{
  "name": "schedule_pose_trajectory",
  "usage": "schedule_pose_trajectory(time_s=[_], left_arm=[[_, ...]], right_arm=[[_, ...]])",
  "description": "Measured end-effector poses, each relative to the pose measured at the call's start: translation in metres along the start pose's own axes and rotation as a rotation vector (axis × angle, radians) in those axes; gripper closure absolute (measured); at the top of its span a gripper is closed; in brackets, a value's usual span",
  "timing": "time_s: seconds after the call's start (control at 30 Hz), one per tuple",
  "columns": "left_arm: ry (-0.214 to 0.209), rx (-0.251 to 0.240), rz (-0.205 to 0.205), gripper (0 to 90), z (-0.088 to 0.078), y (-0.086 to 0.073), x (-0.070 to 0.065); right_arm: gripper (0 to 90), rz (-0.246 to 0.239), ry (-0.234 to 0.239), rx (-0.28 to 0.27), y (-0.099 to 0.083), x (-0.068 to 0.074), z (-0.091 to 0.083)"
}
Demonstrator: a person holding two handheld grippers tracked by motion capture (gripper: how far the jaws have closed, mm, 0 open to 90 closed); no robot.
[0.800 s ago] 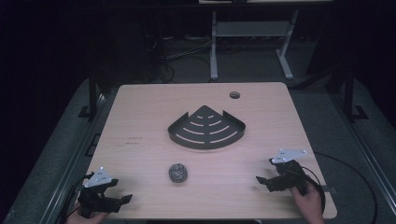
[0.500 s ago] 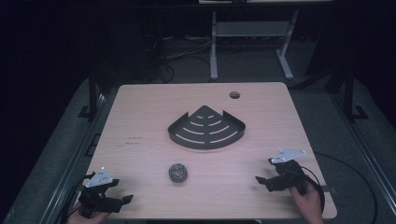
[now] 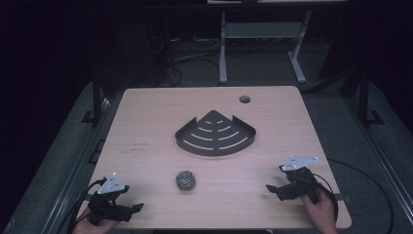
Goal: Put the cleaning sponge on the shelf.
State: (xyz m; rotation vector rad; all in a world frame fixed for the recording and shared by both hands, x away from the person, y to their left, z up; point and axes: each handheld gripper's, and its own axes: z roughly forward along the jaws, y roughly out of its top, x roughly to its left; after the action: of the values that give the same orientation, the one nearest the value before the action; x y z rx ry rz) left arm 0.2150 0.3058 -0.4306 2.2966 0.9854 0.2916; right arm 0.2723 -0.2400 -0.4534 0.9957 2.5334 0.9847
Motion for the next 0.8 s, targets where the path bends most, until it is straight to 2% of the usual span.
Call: schedule_pose_trajectory(time_s=[0.23, 0.43, 0.57, 0.8], left_arm=[[-0.005, 0.034, 0.037, 17.3, -0.002, 0.011, 0.0], [-0.005, 0.037, 0.05, 17.3, -0.003, 0.017, -0.001], [-0.02, 0.036, 0.054, 17.3, -0.003, 0.021, -0.003], [-0.038, 0.047, 0.089, 17.3, -0.001, 0.033, -0.009]], right_arm=[[13.9, -0.009, 0.0, -0.002, 0.001, -0.001, 0.0], [13.9, -0.005, 0.001, -0.006, 0.002, 0.0, -0.001], [13.9, -0.004, 0.002, -0.004, 0.002, 0.0, 0.0], [13.9, 0.001, 0.006, -0.009, 0.002, 0.0, -0.001]])
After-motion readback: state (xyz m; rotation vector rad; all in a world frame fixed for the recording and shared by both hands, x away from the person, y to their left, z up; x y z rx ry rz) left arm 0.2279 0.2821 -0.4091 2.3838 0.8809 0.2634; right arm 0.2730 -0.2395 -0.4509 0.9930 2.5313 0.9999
